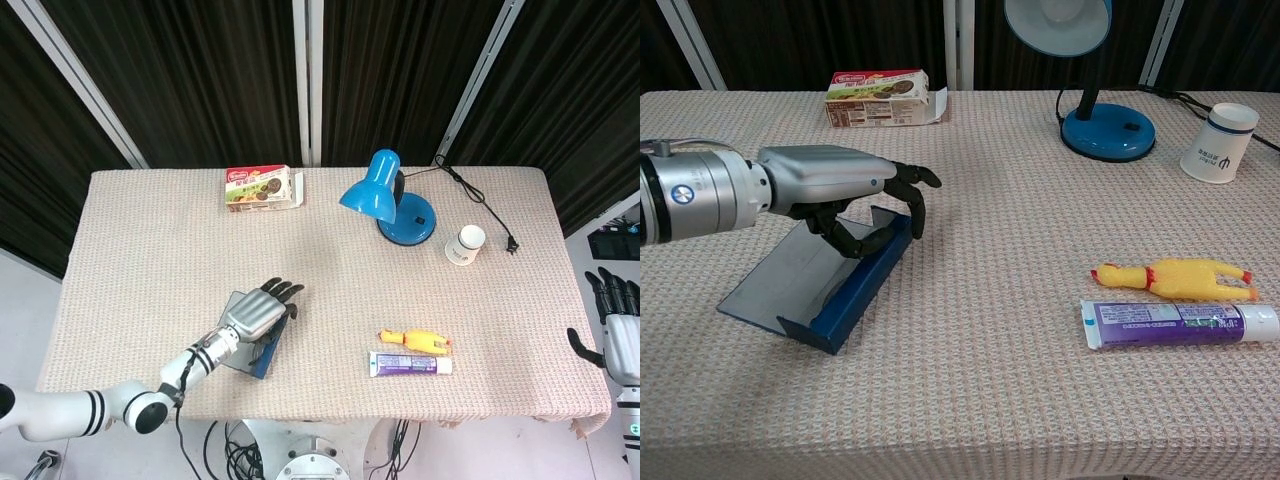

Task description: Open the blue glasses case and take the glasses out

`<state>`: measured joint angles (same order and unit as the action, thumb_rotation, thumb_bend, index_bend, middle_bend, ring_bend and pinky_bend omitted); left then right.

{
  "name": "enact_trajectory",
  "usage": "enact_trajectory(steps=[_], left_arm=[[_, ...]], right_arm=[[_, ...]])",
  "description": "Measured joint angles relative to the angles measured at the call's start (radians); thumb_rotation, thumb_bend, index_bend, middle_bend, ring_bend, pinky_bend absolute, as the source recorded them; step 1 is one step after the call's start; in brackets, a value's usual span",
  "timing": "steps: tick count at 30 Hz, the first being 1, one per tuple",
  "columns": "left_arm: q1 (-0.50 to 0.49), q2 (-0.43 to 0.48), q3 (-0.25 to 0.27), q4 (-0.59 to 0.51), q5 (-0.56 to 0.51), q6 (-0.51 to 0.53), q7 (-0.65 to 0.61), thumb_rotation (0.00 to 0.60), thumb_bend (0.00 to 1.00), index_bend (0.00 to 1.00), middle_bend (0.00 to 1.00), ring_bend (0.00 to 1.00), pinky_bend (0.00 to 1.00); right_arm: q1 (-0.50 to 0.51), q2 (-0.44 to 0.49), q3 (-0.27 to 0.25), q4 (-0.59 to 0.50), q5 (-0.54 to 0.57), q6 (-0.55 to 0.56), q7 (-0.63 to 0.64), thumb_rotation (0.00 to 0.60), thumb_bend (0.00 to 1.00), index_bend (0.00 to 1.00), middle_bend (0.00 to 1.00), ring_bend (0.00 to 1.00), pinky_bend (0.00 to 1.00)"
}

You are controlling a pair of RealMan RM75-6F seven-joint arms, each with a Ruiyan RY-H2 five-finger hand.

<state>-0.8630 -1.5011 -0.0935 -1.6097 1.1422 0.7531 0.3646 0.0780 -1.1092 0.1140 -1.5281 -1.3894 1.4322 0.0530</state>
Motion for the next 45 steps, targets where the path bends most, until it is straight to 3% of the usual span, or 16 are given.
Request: enact_trajectory(steps=[14,24,28,34,37,45], left_arm=[[-0.07,0.089,0.022,-0.057,-0.29,0.007,0.167,0.6,0.66,0.39,0.0,0.0,0.0],[-0.115,0.184,0.062,-0.092,-0.489,-0.007,0.191,0.6,0.66,0.41,0.0,0.0,0.0],[-0.152,0.232,0.094,-0.125,-0.592,-0.015,0.216,0.594,0.66,0.41,0.0,0.0,0.0],[-0.211,0.288,0.157,-0.17,-0.739,-0.026,0.254,0.517,0.66,0.41,0.0,0.0,0.0],[-0.246,0.321,0.189,-0.196,-0.81,-0.041,0.26,0.511,0.66,0.41,0.0,0.0,0.0],[-0.295,0.383,0.24,-0.259,-0.859,-0.086,0.228,0.511,0.66,0.46,0.0,0.0,0.0]], right_arm=[[-0.002,-0.001,0.002,-0.006,0.005,0.005,-0.011,0.6,0.27,0.0,0.0,0.0,0.0],[0.0,-0.002,0.002,-0.022,0.002,0.006,-0.031,0.6,0.27,0.0,0.0,0.0,0.0],[0.001,-0.002,0.002,-0.027,0.0,0.007,-0.038,0.6,0.27,0.0,0.0,0.0,0.0],[0.001,-0.006,0.002,-0.028,-0.003,0.013,-0.045,0.6,0.27,0.0,0.0,0.0,0.0],[0.001,-0.006,0.002,-0.028,-0.004,0.014,-0.047,0.6,0.27,0.0,0.0,0.0,0.0],[0.005,-0.009,0.0,-0.034,-0.008,0.011,-0.057,0.6,0.27,0.0,0.0,0.0,0.0]])
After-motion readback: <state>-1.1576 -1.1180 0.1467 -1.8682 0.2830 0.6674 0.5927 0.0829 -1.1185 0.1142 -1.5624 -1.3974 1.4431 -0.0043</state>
